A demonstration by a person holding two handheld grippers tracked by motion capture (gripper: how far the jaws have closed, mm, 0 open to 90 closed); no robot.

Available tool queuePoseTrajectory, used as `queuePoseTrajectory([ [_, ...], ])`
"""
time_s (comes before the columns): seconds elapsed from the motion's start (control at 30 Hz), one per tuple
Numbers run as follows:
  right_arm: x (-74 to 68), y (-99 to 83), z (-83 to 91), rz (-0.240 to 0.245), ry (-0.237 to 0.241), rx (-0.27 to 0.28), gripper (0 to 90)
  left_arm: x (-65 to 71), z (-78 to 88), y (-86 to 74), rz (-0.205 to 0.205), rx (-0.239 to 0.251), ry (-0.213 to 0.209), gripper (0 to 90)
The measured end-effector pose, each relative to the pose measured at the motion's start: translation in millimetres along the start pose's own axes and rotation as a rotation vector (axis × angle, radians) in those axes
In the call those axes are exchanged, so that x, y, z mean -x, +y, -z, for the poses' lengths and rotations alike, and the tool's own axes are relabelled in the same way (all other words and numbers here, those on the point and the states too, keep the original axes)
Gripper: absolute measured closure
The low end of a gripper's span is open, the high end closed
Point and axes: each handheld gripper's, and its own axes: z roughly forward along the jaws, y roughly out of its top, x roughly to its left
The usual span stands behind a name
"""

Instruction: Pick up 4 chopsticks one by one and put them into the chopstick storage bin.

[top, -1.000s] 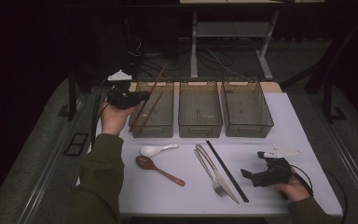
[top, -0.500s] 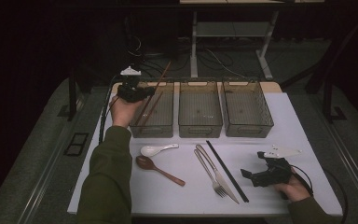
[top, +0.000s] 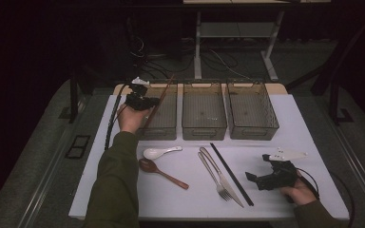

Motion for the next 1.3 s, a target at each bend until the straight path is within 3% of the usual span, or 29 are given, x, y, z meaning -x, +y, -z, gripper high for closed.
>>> queuePoseTrajectory([
  [0.3,-0.1,0.1,-0.2,-0.002,0.001,-0.001,0.6,-3.5,-7.6,-6.3,0.048,-0.035,0.006,83.8],
  [0.47,0.0,0.0,0.0,0.001,0.001,0.001,0.6,-2.2,-8.2,-6.0,0.035,-0.037,0.014,82.9],
  [0.87,-0.1,0.0,-0.1,-0.001,0.001,0.000,0.6,0.6,-6.6,-6.3,0.012,-0.041,0.029,57.5],
  [1.3,0.9,0.6,-0.8,-0.010,0.000,0.002,0.6,9.3,13.5,-20.4,-0.015,0.022,-0.019,38.1],
])
